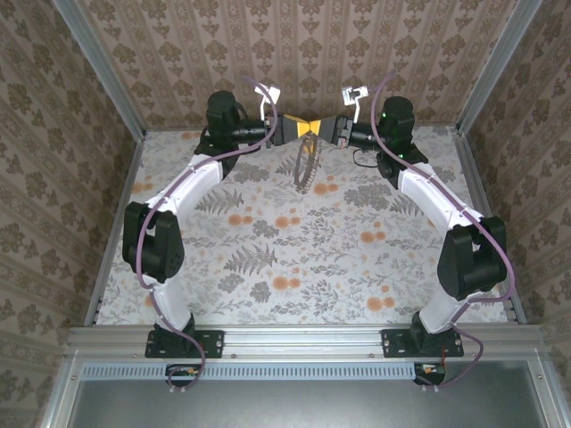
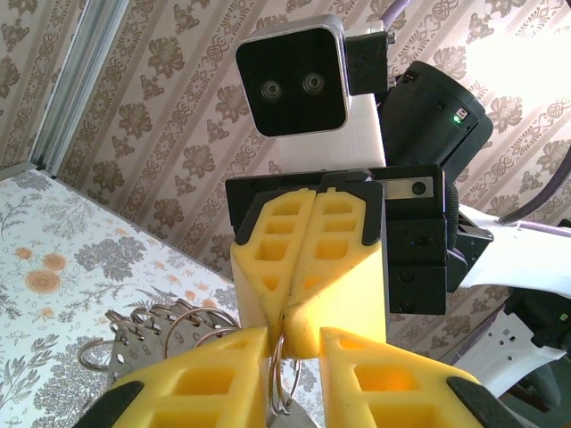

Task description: Put the keys on the keyring

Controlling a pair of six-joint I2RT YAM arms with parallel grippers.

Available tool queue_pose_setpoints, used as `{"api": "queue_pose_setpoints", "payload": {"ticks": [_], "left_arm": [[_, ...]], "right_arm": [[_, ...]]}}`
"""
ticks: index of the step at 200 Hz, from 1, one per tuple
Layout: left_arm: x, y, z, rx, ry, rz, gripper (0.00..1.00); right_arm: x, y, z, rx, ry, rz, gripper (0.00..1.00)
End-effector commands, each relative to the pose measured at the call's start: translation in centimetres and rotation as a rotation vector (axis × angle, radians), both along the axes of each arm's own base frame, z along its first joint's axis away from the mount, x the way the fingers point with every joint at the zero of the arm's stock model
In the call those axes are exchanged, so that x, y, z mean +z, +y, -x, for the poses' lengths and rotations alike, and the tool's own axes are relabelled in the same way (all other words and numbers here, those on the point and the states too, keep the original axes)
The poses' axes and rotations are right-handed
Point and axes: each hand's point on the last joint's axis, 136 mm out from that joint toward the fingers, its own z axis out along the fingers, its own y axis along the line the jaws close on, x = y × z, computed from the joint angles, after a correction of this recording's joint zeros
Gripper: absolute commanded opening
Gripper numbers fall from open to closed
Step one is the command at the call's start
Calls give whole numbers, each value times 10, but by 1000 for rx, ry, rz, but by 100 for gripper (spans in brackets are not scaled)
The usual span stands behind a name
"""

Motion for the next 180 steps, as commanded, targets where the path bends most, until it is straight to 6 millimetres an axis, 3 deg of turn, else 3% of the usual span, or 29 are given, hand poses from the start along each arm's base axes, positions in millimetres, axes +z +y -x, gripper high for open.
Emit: {"api": "queue_pose_setpoints", "payload": {"ticks": [1, 54, 94, 112, 125, 152, 180], "left_arm": [[8, -2, 9, -33, -49, 13, 18], [8, -1, 14, -40, -60, 10, 0], [8, -3, 14, -23, -69, 14, 0], [10, -2, 11, -3, -71, 25, 0], [14, -2, 11, 4, -76, 33, 0], [20, -1, 12, 9, -81, 50, 0], [26, 0, 14, 6, -85, 68, 0]], "right_arm": [[17, -2, 8, 9, -58, -9, 0], [14, -1, 6, 7, -50, -9, 0], [20, -2, 7, 9, -50, -19, 0], [25, -7, 9, -11, -55, -22, 25], [30, -15, 10, -40, -64, -22, 35], [30, -33, 15, -98, -65, -19, 42], [14, -44, 22, -157, -53, 3, 44]]}}
